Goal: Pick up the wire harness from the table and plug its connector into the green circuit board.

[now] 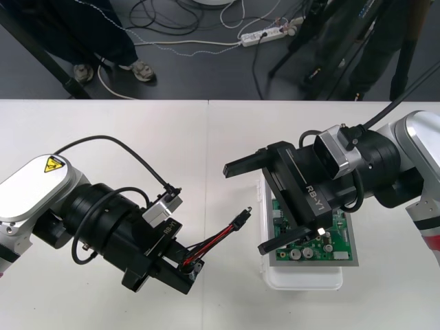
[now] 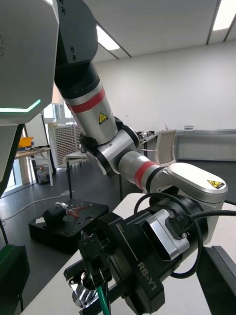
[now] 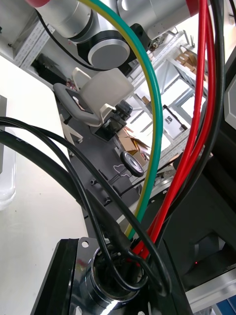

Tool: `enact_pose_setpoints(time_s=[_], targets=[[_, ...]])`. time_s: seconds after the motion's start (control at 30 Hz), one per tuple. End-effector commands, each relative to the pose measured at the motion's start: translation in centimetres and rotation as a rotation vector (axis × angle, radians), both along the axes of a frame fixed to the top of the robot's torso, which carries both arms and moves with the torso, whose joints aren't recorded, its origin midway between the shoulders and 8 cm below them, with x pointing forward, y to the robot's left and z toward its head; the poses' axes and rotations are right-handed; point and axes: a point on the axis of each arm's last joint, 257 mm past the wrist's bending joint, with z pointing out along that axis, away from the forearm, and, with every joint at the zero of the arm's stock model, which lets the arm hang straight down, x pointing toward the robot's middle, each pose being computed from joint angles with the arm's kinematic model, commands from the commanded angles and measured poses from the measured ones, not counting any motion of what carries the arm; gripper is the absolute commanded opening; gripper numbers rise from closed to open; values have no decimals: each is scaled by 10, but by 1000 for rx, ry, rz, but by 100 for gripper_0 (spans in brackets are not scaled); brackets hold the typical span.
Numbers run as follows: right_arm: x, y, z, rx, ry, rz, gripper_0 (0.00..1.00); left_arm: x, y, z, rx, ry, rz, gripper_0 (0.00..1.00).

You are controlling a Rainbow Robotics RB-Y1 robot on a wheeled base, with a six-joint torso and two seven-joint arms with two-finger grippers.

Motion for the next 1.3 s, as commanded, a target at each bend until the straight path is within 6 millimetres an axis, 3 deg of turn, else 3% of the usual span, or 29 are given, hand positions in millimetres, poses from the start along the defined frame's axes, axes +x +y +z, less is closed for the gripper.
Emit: enact_pose_setpoints(time_s=[0.03,0.93,0.97,1.0,1.03,1.07,1.13,1.2,1.3], targets=[[-11,0,3,-6,-82,52,100,-13,9,-1,44,85,-20,0],[-22,-1,2,9,-65,94,100,-12,8,0,38,85,-17,0],[-23,-1,2,8,-64,96,97,-12,8,0,38,85,-17,0],[-24,-1,1,4,-63,98,73,-12,8,0,38,85,-17,0],[-24,0,0,3,-62,100,60,-12,8,0,38,85,-17,0],[-24,-1,0,3,-60,100,57,-13,7,1,37,86,-17,0],[-25,0,0,3,-62,102,40,-13,7,1,37,86,-17,0],[-25,0,0,3,-62,102,28,-13,7,1,37,86,-17,0],[-25,0,0,3,-62,102,16,-13,7,1,36,88,-17,0]])
